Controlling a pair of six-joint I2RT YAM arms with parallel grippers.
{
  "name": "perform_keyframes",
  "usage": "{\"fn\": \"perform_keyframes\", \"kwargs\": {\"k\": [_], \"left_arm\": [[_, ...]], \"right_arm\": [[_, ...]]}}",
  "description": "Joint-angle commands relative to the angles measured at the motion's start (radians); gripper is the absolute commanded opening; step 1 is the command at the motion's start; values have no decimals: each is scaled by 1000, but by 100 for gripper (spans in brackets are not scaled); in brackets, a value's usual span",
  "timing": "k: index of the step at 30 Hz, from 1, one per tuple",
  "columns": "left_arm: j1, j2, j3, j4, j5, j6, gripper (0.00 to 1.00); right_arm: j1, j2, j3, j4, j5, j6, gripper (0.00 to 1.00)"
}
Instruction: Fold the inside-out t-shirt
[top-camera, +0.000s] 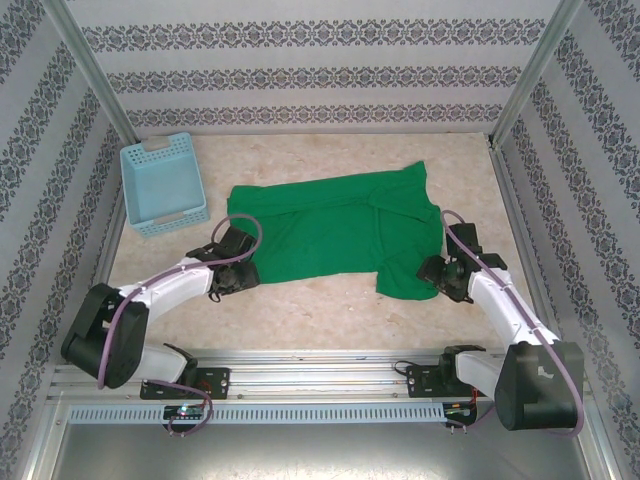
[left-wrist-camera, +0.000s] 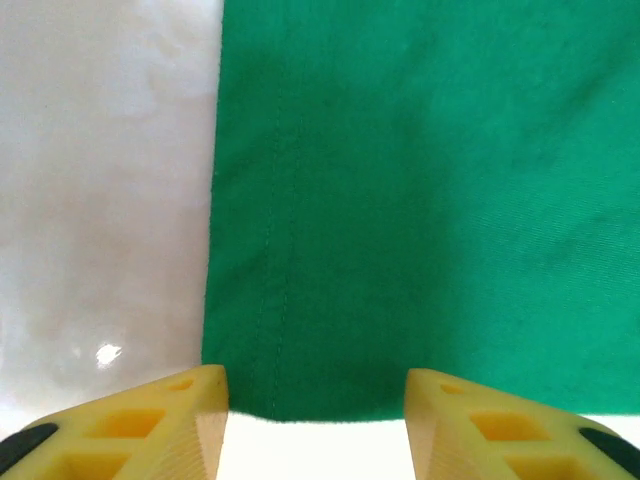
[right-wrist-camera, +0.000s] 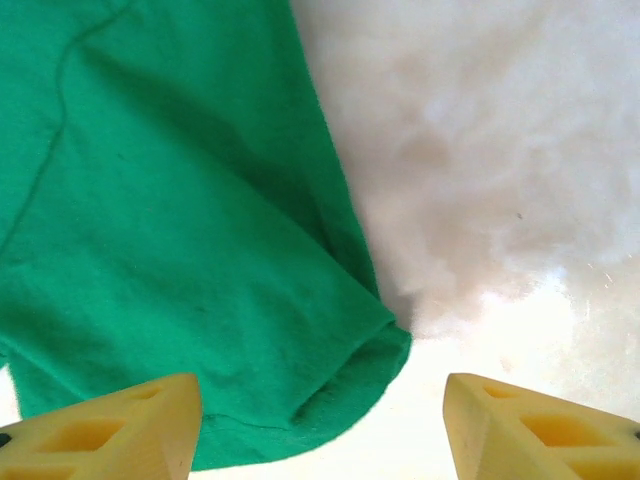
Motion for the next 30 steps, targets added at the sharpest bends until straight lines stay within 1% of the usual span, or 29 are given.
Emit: {"fn": "perform_keyframes", "kwargs": {"k": [1, 7, 11, 14, 16, 21, 24, 25, 30], "left_arm": [[-11, 45, -15, 67, -10, 0, 47], [-12, 105, -6, 97, -59, 29, 43], [-10, 136, 7, 110, -78, 50, 41], [-10, 157, 13, 115, -92, 65, 35], [-10, 166, 14, 115, -92, 66, 29], [-10, 126, 11, 96, -74, 73, 12], [-13, 62, 18, 52, -81, 88, 3], [-19, 41, 22, 35, -86, 88, 0], [-95, -62, 37, -99, -164, 55, 0]], "right_arm": [[20, 0, -27, -10, 44, 45, 65], [81, 99, -30, 50, 31, 73, 63], [91, 158, -24, 77, 52, 78, 59], [95, 175, -29, 96, 52, 81, 52], [95, 178, -29, 98, 57, 80, 44], [95, 123, -30, 70, 101, 75, 14], [91, 63, -8, 14, 153, 65, 0], [88, 38, -1, -5, 170, 60, 0], [24, -119, 45, -130, 197, 35, 0]]}}
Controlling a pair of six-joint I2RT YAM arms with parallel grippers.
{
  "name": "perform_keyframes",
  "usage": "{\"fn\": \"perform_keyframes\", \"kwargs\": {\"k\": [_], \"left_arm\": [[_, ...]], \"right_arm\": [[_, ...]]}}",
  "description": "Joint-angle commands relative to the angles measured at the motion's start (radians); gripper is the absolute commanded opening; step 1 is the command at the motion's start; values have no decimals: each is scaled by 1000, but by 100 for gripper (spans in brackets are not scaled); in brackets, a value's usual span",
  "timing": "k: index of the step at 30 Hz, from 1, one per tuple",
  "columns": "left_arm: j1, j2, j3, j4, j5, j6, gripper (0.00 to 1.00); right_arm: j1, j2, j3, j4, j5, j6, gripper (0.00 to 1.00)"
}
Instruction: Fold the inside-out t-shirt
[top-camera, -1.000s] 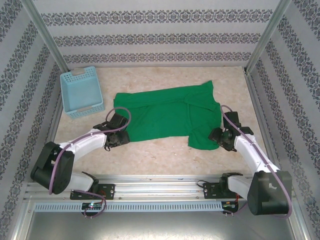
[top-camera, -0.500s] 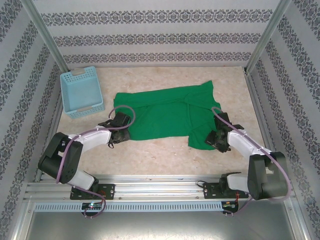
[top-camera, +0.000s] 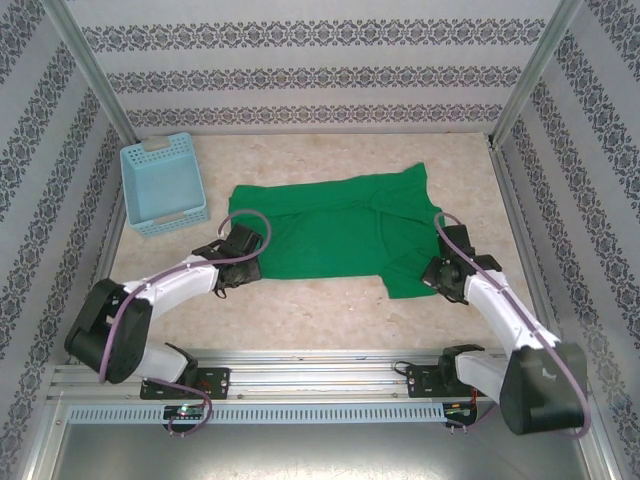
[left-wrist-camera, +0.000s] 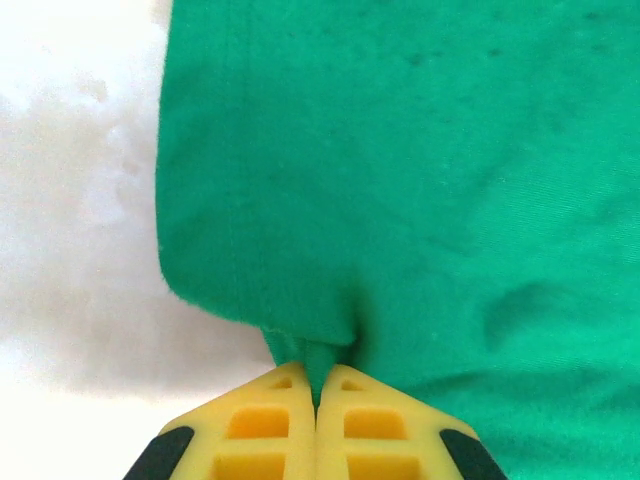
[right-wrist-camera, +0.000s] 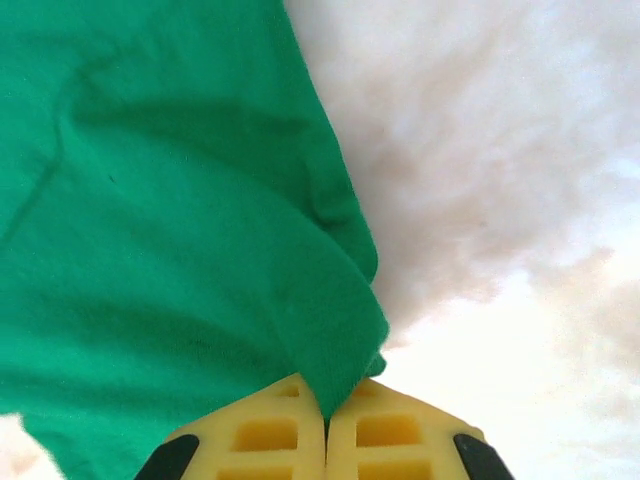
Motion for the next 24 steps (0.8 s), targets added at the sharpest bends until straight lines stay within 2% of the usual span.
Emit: {"fn": "perform_keyframes", "kwargs": {"k": [1, 5, 8, 12, 24], "left_arm": [[-49, -70, 1, -152, -66, -20, 0], [-92, -160, -38, -187, -15, -90, 0], [-109, -216, -22, -231, -26, -108, 0], [-97, -218, 75, -264, -98, -56, 0], [15, 106, 380, -219, -105, 84, 1]], "right_arm": [[-48, -105, 50, -125, 57, -26, 0], [-100, -188, 106, -188, -14, -29, 0], [-108, -190, 170, -212, -22, -48, 0], [-108, -123, 250, -172, -56, -81, 0], [-96, 258, 536, -7, -32, -130, 0]]}}
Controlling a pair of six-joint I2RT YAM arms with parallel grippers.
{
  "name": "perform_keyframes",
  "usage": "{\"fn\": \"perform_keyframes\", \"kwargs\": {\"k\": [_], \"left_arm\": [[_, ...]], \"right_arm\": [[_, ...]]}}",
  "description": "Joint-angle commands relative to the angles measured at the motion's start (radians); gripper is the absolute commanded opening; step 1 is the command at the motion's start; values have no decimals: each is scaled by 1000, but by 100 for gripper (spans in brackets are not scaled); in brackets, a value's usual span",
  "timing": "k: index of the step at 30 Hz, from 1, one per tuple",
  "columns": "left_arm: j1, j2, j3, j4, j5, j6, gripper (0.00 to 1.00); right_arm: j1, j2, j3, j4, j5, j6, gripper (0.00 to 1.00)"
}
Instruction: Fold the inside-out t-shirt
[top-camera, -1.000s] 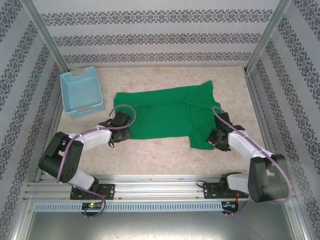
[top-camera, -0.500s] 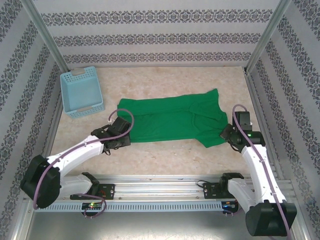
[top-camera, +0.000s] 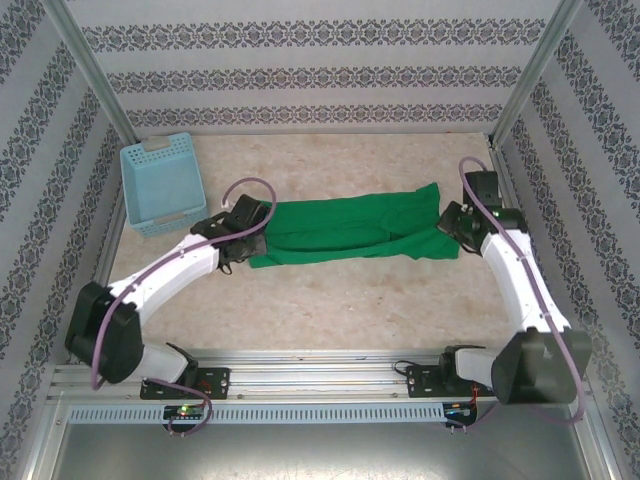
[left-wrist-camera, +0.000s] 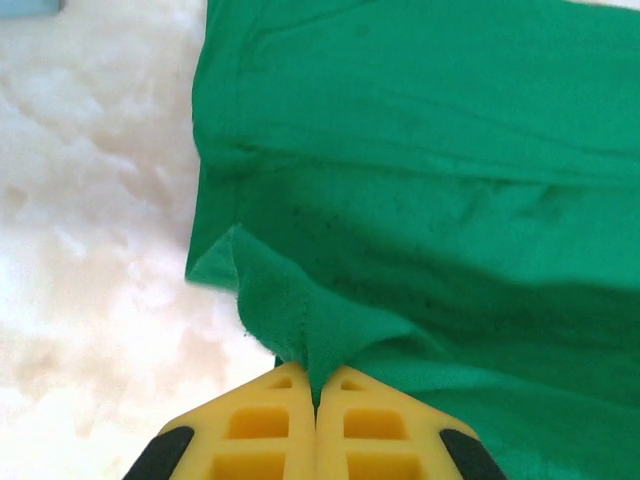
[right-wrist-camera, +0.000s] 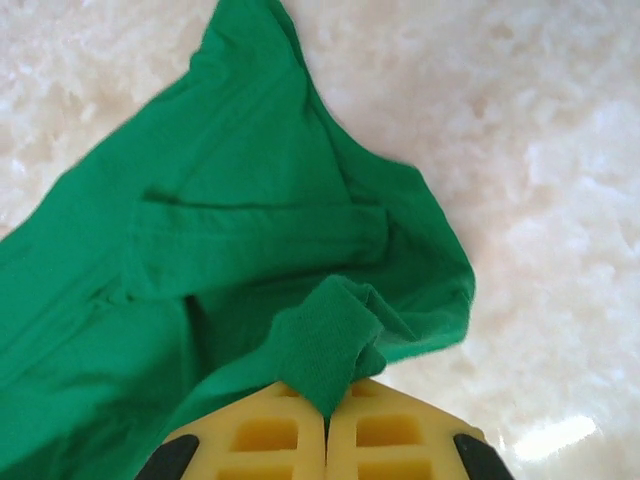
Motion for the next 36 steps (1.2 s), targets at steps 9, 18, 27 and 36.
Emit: {"fn": "perform_keyframes", "kwargs": {"k": [9, 18, 27, 36], "left_arm": [[101, 298, 262, -15, -77, 105, 3], [174, 484, 390, -31, -29, 96, 32], [164, 353, 254, -8, -7, 111, 53], [98, 217, 0, 118, 102, 88, 49]], "right_arm": [[30, 391, 313, 80, 55, -32, 0], [43, 659, 497, 42, 74, -23, 34], [62, 520, 286, 125, 48, -35, 54], [100, 517, 125, 234, -117, -2, 54]]}}
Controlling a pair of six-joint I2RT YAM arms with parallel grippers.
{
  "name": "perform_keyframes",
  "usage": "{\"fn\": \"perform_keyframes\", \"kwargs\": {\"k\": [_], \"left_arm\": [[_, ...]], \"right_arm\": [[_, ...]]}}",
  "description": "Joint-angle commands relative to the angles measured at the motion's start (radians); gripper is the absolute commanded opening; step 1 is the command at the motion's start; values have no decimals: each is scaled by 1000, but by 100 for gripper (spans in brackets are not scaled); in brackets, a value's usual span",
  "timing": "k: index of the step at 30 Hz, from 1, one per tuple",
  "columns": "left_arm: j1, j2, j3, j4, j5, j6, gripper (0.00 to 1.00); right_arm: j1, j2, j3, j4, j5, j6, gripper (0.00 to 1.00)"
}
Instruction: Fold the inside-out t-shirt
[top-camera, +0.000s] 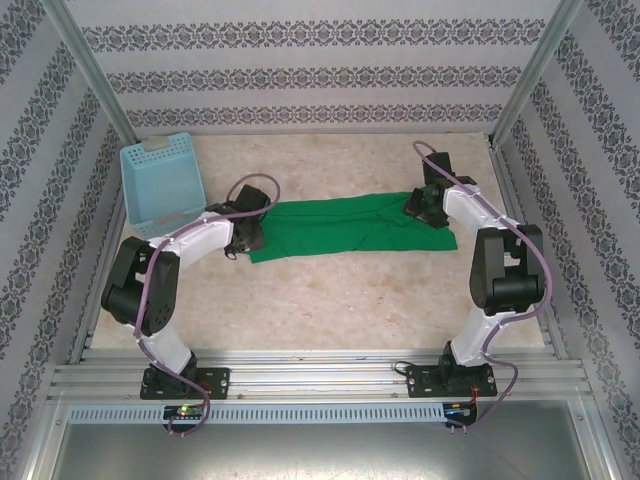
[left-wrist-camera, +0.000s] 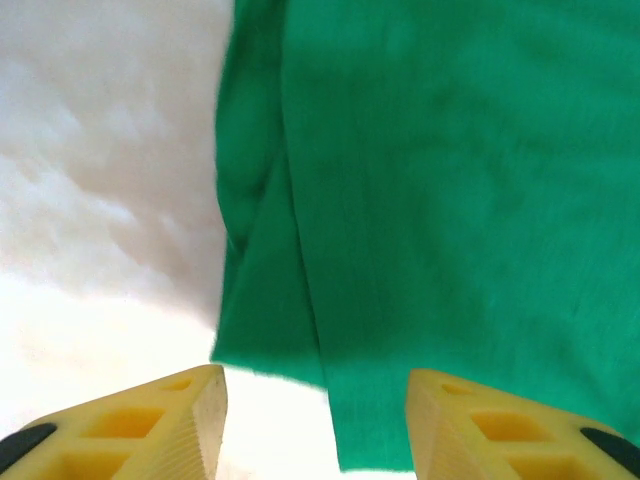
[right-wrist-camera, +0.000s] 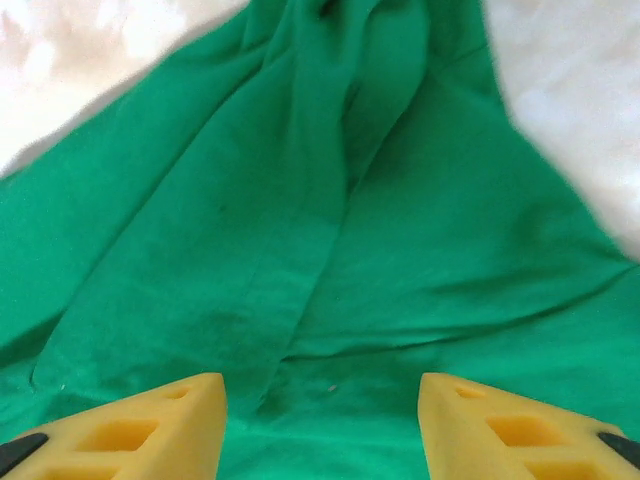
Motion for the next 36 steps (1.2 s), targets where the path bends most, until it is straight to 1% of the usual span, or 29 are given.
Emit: {"fn": "perform_keyframes", "kwargs": {"k": [1, 6, 9, 15, 20, 22, 25, 32, 33, 34, 35, 36], "left_arm": [[-25, -47, -54, 66, 49, -13, 48], [-36, -17, -82, 119, 116, -17, 42], [-34, 7, -88, 133, 116, -23, 40], [-35, 28, -89, 129, 108, -10, 22], [-32, 6, -112, 122, 84, 8, 4], [-29, -12, -125, 120, 66, 24, 0], [-22, -44, -147, 119, 30, 45, 0], [-9, -90, -168, 112, 1, 95, 0], [-9, -91, -166, 107, 1, 98, 0], [-9, -95, -163, 106, 24, 100, 1], [-10, -100, -162, 111, 62, 98, 10], [-13, -106, -166, 121, 97, 87, 17]], "right_arm": [[6, 8, -49, 55, -54, 25, 54], [5, 25, -77, 73, -47, 46, 54], [2, 32, -88, 72, -20, 60, 54], [-33, 75, -92, 63, 13, 81, 54], [-61, 103, -90, 73, 26, 88, 54], [-69, 114, -83, 75, 35, 91, 53], [-87, 130, -80, 81, 45, 97, 53], [-106, 142, -70, 93, 54, 98, 53], [-107, 142, -66, 93, 53, 96, 53], [-106, 140, -66, 95, 51, 96, 53], [-106, 141, -70, 99, 47, 98, 53], [-106, 142, -71, 101, 44, 98, 53]]}}
